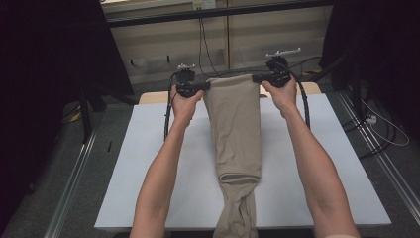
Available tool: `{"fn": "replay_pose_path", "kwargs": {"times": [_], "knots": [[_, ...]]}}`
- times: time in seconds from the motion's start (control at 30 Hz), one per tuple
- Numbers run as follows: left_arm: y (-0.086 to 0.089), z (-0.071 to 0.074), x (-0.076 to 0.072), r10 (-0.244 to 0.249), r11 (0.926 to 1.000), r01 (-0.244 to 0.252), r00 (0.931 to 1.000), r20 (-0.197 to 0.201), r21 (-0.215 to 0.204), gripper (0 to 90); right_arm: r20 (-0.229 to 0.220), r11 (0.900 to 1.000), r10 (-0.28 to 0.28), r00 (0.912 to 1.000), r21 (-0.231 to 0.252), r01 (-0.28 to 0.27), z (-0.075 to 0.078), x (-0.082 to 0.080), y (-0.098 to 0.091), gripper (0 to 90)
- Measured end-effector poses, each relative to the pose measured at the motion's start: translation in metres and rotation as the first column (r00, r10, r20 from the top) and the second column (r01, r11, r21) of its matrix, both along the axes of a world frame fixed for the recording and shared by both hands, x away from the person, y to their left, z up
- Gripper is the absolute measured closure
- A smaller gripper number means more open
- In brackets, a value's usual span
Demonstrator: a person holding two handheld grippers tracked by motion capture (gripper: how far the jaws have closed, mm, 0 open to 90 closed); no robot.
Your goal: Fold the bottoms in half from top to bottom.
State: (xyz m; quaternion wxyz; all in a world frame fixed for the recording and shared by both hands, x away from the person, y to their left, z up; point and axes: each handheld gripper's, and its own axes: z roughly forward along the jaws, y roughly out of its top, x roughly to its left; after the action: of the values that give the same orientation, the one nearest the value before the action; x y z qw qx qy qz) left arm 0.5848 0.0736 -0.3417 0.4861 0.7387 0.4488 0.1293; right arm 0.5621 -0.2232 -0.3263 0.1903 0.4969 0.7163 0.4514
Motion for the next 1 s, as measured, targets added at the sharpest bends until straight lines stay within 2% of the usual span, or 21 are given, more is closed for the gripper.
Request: {"fn": "replay_pose_path", "kwargs": {"times": [0.03,0.07,0.1,0.17,0.2,0.23,0.33,0.4,0.47,0.57,0.63,0.67,0.7,0.77,0.83,0.87,0.9,0.93,0.97,1.0], "knots": [[-0.002,-0.003,0.002,0.024,0.9997,-0.024,0.9996,0.011,0.006,83.1,0.001,0.9999,-0.009,1.0,-0.01,0.009,-0.001,0.003,0.0,81.1],[-0.004,-0.007,0.003,0.04,0.999,-0.041,0.999,0.017,0.02,73.4,0.008,0.9975,-0.065,0.9979,-0.029,0.065,-0.002,0.007,0.002,68.5],[-0.004,-0.01,0.004,0.035,0.9984,-0.036,0.9993,0.009,0.044,66.8,0.02,0.9951,-0.092,0.9955,-0.033,0.093,-0.004,0.008,0.002,60.2],[-0.004,-0.021,0.003,0.024,0.9962,-0.022,0.9996,-0.015,0.085,61.2,0.001,0.9943,-0.101,0.9949,-0.033,0.101,-0.008,0.009,0.001,51.3],[-0.003,-0.024,0.003,0.021,0.9957,-0.019,0.9995,-0.024,0.091,51.7,-0.018,0.9945,-0.099,0.995,-0.038,0.098,-0.012,0.008,0.0,47.2],[0.0,-0.028,0.001,0.021,0.9947,-0.017,0.9992,-0.035,0.101,43.9,-0.03,0.9955,-0.089,0.9956,-0.036,0.087,-0.015,0.007,-0.001,46.5],[0.007,-0.031,-0.009,0.018,0.9933,-0.015,0.9995,-0.026,0.115,35.6,-0.034,0.9983,-0.044,0.9984,-0.039,0.043,-0.023,-0.006,0.0,46.3],[0.012,-0.031,-0.02,0.007,0.9942,-0.006,0.9999,-0.013,0.107,26.4,-0.02,0.9995,0.017,0.9997,-0.025,-0.017,-0.026,-0.024,0.003,46.5],[0.015,-0.033,-0.036,-0.017,0.9921,0.016,0.9997,0.014,0.125,23.3,-0.013,0.9979,0.054,0.9985,-0.036,-0.054,-0.028,-0.043,0.006,48.4],[0.018,-0.038,-0.065,-0.06,0.9899,0.054,0.9974,0.041,0.131,18.8,-0.02,0.9911,0.126,0.9918,-0.04,-0.127,-0.032,-0.076,0.011,53.3],[0.021,-0.042,-0.086,-0.094,0.9884,0.088,0.9946,0.044,0.124,18.4,-0.015,0.9804,0.196,0.9804,-0.016,-0.196,-0.035,-0.099,0.015,58.1],[0.023,-0.044,-0.094,-0.109,0.9868,0.101,0.9927,0.052,0.126,17.9,-0.019,0.9716,0.235,0.9719,-0.025,-0.235,-0.038,-0.116,0.02,59.5],[0.024,-0.046,-0.105,-0.128,0.9831,0.12,0.9906,0.049,0.138,17.8,-0.024,0.9644,0.261,0.9649,-0.034,-0.262,-0.04,-0.127,0.023,62.6],[0.03,-0.05,-0.126,-0.157,0.9765,0.147,0.9866,0.047,0.157,16.8,-0.033,0.9326,0.357,0.9337,-0.048,-0.358,-0.045,-0.16,0.036,66.8],[0.036,-0.056,-0.144,-0.168,0.9744,0.161,0.9852,0.033,0.157,16.3,-0.039,0.9099,0.408,0.912,-0.063,-0.41,-0.053,-0.185,0.047,69.5],[0.039,-0.059,-0.153,-0.167,0.9748,0.164,0.9859,0.01,0.152,15.9,-0.048,0.893,0.441,0.8961,-0.075,-0.444,-0.062,-0.202,0.056,70.6],[0.041,-0.061,-0.163,-0.159,0.977,0.16,0.9871,-0.017,0.141,15.9,-0.061,0.8734,0.478,0.8765,-0.075,-0.481,-0.07,-0.214,0.064,72.4],[0.042,-0.062,-0.173,-0.155,0.9739,0.159,0.9873,-0.037,0.162,15.9,-0.078,0.8551,0.508,0.8577,-0.073,-0.513,-0.079,-0.225,0.071,73.2],[0.043,-0.064,-0.183,-0.149,0.9719,0.153,0.9883,-0.034,0.179,15.9,-0.094,0.8403,0.53,0.843,-0.078,-0.537,-0.087,-0.234,0.077,73.7],[0.046,-0.065,-0.192,-0.163,0.9688,0.164,0.9864,-0.019,0.186,15.8,-0.115,0.8206,0.557,0.8224,-0.075,-0.567,-0.093,-0.241,0.083,73.8]]}}
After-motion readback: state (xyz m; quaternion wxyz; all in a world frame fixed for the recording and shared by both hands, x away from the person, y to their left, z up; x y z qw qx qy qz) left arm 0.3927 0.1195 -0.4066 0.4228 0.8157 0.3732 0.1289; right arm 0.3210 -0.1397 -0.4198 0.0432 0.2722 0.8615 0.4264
